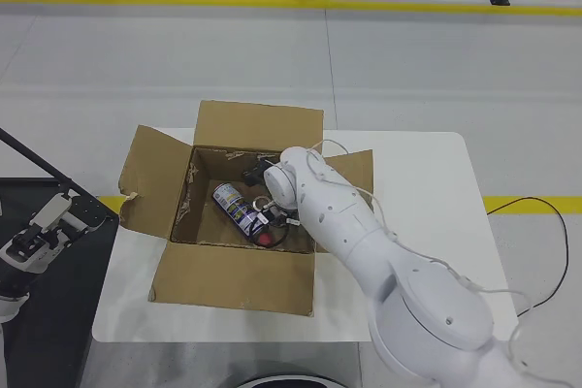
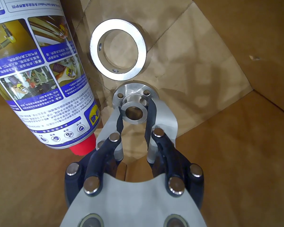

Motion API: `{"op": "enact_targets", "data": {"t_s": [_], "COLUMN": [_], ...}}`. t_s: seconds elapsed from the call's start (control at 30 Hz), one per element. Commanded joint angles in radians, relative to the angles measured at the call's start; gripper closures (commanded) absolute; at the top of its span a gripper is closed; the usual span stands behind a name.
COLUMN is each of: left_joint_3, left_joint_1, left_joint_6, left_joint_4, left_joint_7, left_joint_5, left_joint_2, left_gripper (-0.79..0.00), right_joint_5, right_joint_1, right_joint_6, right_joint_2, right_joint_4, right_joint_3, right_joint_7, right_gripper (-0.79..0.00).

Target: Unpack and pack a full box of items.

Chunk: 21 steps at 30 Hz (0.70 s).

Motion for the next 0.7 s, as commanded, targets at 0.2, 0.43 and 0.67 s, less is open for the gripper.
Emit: {"op": "enact_targets", "data": {"t_s": [0.2,0.43,0.67], "left_joint_3": [0.0,0.0,0.0], "left_joint_1": [0.0,0.0,0.0], "left_joint_6": [0.0,0.0,0.0], "left_joint_4": [0.0,0.0,0.0], "left_joint_7": [0.0,0.0,0.0], "left_joint_5": [0.0,0.0,0.0], "left_joint_2": [0.0,0.0,0.0], "left_gripper": [-0.785,-0.785,-0.785], "right_joint_5": [0.006,0.025,0.033], "right_joint_1": [0.012,0.047,0.078], "right_joint_6": [-0.028,-0.088,-0.13], "right_joint_2": [-0.007,0.001,0.021], "right_joint_4": [0.03,0.042,0.033], "right_joint_3": [0.021,0.052,0.081], "right_joint_7": [-0.012,-0.031,-0.032], "right_gripper": [0.0,0.0,0.0]}}
